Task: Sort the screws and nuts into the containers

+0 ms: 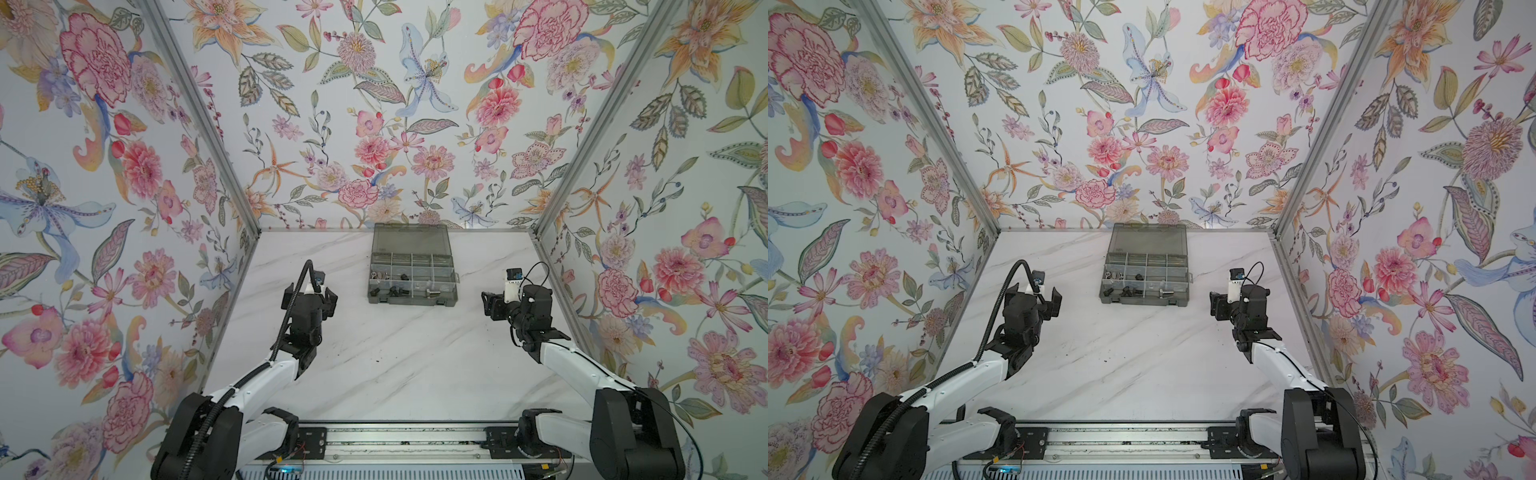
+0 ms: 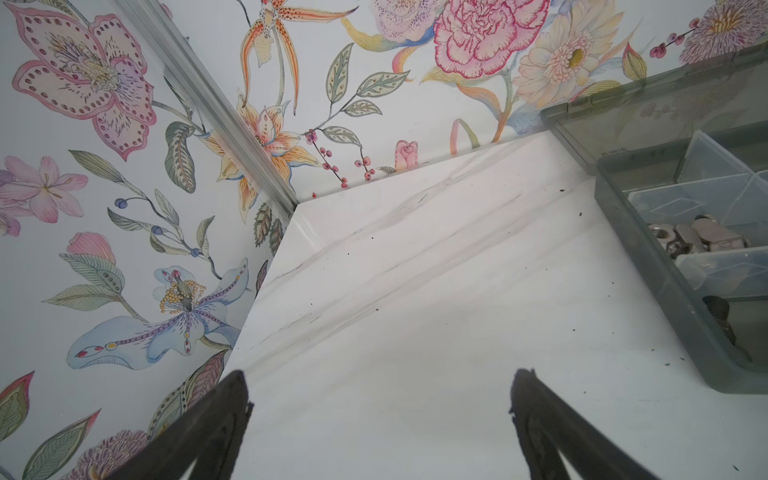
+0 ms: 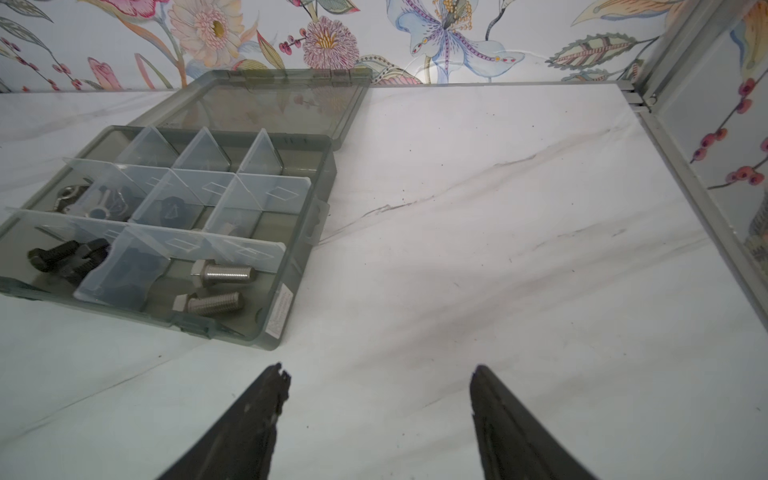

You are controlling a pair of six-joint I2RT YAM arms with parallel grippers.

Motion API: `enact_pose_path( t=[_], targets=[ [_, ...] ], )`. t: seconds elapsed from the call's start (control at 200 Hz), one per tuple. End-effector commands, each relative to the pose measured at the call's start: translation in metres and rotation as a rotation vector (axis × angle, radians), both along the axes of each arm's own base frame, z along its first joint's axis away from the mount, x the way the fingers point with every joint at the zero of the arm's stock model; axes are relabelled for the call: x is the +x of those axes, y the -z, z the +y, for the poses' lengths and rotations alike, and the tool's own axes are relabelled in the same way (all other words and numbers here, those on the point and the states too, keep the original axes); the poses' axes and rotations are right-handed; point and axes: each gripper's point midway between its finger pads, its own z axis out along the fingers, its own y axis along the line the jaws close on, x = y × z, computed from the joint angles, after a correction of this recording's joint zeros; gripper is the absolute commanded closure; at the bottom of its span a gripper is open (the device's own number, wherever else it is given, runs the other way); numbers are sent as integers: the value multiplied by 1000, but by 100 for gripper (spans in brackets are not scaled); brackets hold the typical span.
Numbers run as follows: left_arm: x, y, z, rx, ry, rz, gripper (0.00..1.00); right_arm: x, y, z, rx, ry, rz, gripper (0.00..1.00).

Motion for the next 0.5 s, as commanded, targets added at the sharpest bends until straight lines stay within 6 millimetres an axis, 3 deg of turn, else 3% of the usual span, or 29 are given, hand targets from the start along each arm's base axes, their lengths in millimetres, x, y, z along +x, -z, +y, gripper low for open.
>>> enact_pose_path(
  t=[0.0, 0.34, 0.49],
  targets=[
    [6, -4, 4, -29, 24, -61, 1, 14, -9, -14, -64, 43, -114, 27],
    [9, 9, 22, -67, 21, -112, 1, 19, 6, -37, -39, 118, -249, 26],
    [9, 17, 36, -86, -6, -153, 1, 16, 16, -34, -39, 103, -267, 26]
  ],
)
